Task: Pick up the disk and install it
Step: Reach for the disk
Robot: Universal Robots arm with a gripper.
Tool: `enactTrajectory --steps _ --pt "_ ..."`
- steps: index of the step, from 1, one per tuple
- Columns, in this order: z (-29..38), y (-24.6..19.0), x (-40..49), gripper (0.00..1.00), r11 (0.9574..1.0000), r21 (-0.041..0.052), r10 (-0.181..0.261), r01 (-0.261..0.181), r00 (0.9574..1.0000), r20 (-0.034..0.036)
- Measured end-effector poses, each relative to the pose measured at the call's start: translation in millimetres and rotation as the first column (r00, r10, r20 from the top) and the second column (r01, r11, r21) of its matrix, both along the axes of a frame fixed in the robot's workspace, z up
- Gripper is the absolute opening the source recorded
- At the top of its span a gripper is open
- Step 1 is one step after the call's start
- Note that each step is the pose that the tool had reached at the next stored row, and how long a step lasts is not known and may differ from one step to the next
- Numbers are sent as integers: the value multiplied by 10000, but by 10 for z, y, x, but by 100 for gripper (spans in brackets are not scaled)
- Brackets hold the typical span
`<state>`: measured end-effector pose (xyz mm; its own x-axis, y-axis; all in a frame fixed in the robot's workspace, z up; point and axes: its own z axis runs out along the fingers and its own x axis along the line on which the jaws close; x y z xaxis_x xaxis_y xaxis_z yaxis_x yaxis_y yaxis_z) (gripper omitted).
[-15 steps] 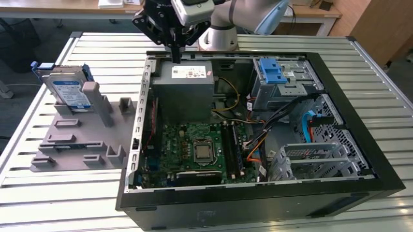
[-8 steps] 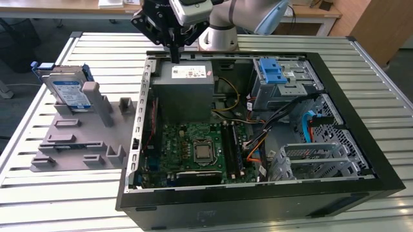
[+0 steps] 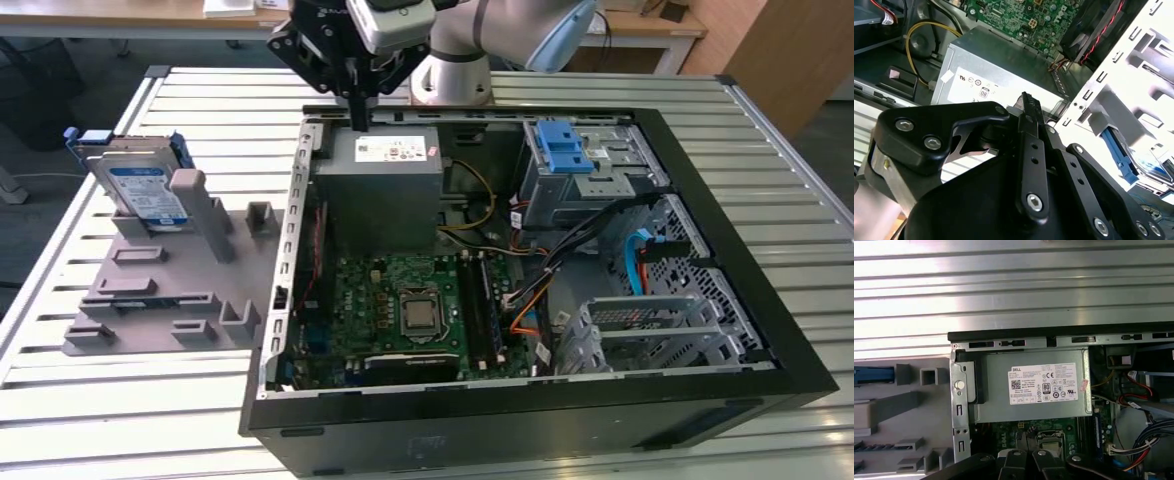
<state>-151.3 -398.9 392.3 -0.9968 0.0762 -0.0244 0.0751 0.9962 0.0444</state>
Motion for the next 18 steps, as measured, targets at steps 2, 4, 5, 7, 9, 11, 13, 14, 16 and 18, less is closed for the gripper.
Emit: enactTrajectory --steps 2,4,5,7,9,11,13,14,16,18 --pt "0 0 -6 11 10000 0 0 0 10000 -1" --pt "-1 0 -12 11 10000 0 -1 1 10000 0" --pt "-1 0 -15 11 10000 0 0 0 10000 0" --pt "-1 0 -20 11 10000 0 0 0 10000 0" --pt "-1 0 -26 11 10000 0 0 0 10000 0" --pt "-1 0 -32 11 10000 0 -1 1 10000 0" --pt "-1 0 -38 11 10000 0 0 0 10000 0" --pt "-1 0 -41 11 10000 0 0 0 10000 0" --pt "-1 0 -46 11 10000 0 0 0 10000 -1" --pt "-2 0 -52 11 10000 0 0 0 10000 0"
